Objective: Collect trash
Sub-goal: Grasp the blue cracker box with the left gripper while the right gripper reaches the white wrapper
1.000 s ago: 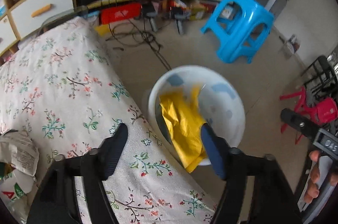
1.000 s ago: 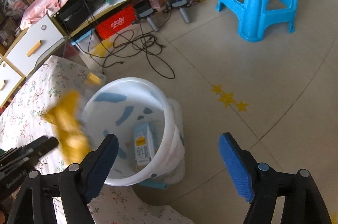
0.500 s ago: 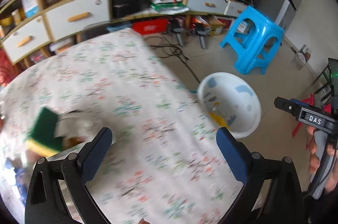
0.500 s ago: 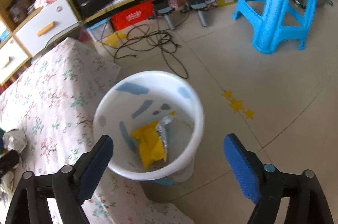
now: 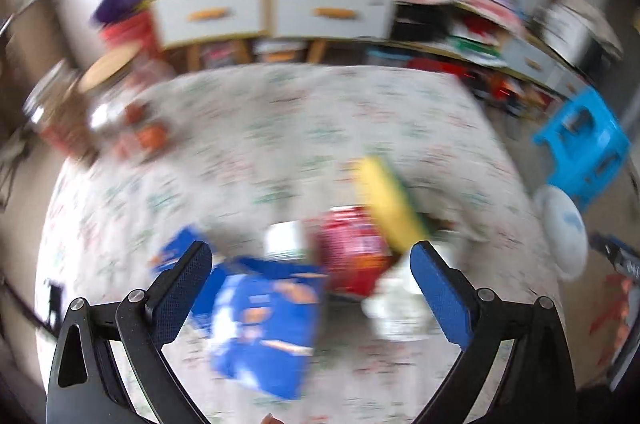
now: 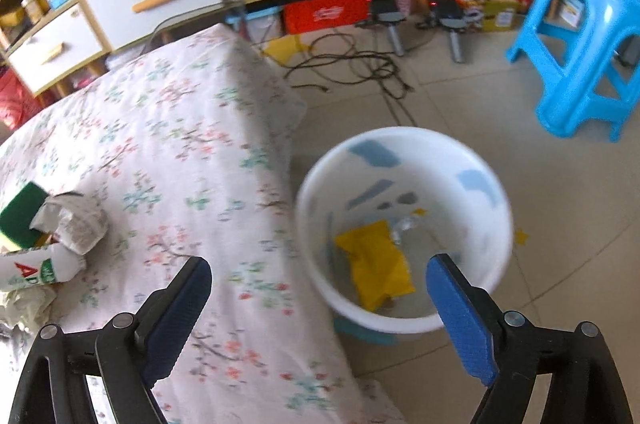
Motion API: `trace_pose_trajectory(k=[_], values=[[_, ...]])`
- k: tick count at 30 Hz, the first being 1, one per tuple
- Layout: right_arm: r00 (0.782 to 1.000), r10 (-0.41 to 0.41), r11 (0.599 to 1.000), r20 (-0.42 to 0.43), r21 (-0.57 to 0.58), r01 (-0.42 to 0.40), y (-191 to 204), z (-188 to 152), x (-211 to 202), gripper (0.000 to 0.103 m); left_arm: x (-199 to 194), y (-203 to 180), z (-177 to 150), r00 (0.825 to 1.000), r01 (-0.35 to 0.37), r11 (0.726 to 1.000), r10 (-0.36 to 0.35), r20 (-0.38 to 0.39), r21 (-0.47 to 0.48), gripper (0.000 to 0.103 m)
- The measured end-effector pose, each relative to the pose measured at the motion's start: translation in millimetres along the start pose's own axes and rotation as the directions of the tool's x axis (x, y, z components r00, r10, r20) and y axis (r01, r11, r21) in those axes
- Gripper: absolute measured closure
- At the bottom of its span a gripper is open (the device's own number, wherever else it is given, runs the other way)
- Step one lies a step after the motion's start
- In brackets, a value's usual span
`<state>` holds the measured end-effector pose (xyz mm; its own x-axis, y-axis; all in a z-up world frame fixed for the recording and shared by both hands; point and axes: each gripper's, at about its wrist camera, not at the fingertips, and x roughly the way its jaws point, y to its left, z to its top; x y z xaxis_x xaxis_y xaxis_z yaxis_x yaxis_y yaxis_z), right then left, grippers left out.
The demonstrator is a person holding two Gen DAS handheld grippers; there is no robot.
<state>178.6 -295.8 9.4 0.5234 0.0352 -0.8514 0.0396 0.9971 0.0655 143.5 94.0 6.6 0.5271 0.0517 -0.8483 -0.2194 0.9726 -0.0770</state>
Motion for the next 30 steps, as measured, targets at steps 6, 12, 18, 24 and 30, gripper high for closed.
trace_pose_trajectory(k=[6, 12, 18, 24, 30], values=[[0.999, 0.029, 0.998, -0.041, -0.052, -0.031, 47.0, 2.2, 20.2, 0.012, 32.8, 70.3, -2.8, 0.992, -0.073, 0.987, 0.057, -0.115, -0.144, 0.003], [0.996, 0.057, 0.994, -0.062, -0.094, -0.063, 87.6, 6.5, 36.7, 0.012, 80.1, 100.4, -5.0, 0.967, -0.093, 0.96, 0.023, -0.255, -0.265, 0.003], [0.991, 0.098, 0.989, -0.089, -0.106, -0.107, 121.6, 9.7, 55.7, 0.012, 105.7, 113.2, -11.8, 0.952, -0.039, 0.919, -0.086, -0.294, -0.393, 0.009], [0.986, 0.134, 0.98, -0.101, -0.137, -0.147, 150.9, 11.2, 68.7, 0.012, 106.1, 107.7, 0.8, 0.968, -0.031, 0.936, -0.058, -0.243, -0.35, 0.032], [0.979, 0.169, 0.968, -0.114, -0.169, -0.187, 173.7, 12.6, 82.4, 0.012, 81.7, 107.7, 8.9, 0.986, 0.035, 0.935, -0.089, -0.138, -0.353, 0.033]])
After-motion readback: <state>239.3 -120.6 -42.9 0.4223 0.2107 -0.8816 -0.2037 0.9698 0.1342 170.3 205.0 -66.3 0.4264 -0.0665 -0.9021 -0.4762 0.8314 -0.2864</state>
